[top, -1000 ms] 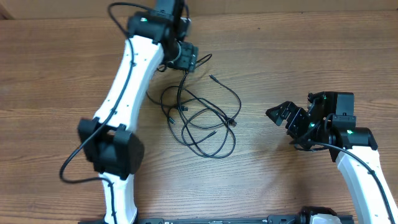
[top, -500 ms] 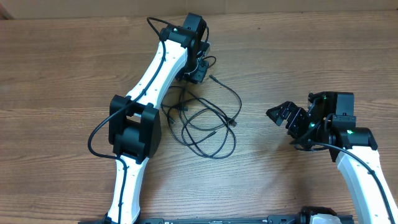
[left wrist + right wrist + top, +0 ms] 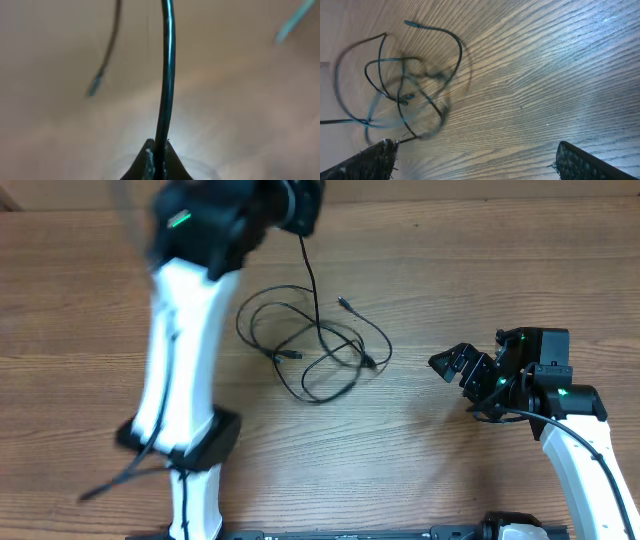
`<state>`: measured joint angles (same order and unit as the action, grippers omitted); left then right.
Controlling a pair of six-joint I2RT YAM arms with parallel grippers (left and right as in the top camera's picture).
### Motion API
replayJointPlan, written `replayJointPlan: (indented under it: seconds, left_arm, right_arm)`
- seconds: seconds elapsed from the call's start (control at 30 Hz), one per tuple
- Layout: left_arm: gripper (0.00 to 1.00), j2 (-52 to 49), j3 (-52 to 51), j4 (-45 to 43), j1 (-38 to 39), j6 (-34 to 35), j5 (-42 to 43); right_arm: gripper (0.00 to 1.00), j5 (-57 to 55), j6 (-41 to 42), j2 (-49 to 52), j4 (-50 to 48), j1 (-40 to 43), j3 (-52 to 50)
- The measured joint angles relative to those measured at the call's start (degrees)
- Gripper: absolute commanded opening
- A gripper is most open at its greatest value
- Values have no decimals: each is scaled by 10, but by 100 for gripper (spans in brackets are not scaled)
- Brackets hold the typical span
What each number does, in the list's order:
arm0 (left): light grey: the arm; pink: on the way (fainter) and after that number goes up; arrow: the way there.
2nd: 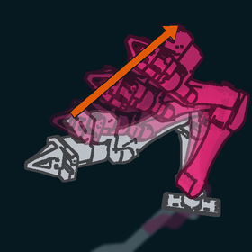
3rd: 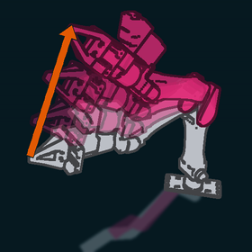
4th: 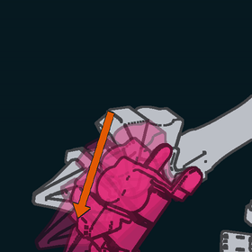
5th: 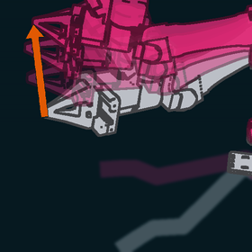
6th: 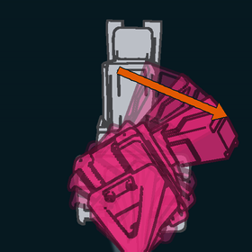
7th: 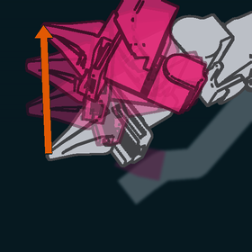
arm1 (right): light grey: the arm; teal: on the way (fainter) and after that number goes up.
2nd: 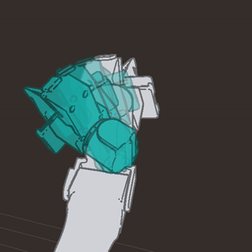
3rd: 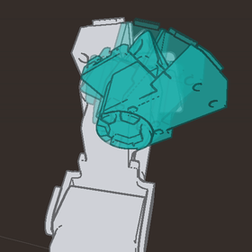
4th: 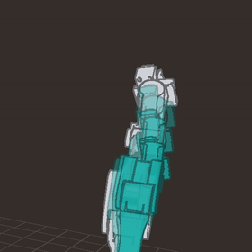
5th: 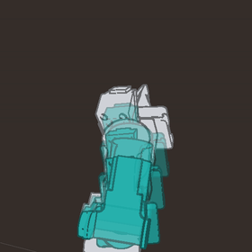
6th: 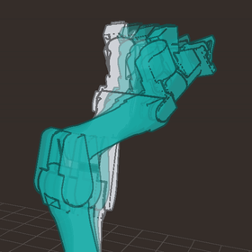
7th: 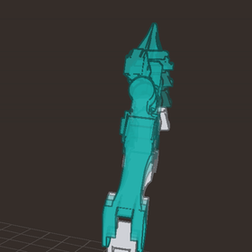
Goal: Untangle cables
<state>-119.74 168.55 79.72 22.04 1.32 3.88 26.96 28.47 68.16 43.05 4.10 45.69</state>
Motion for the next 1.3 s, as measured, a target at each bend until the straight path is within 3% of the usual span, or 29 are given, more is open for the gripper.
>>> replayJointPlan:
  seconds: [0.2,0.6,0.77,0.9,1.13,1.3]
  left_arm:
    - [4,136,36,-71,0,0,-42]
    - [4,146,30,-51,0,-15,-127]
    - [4,146,29,-45,0,1,-67]
    - [4,146,28,-45,0,36,1]
    - [4,146,28,-47,2,110,143]
    - [4,146,28,-67,29,145,219]
  right_arm:
    - [100,0,0,0,0,0,0]
    - [100,14,-1,0,-8,0,0]
    - [100,179,-91,0,-108,-12,-1]
    - [100,226,-134,0,-157,-74,-1]
    - [100,108,-137,6,-233,-212,-1]
    - [100,42,-132,85,-303,-268,-1]
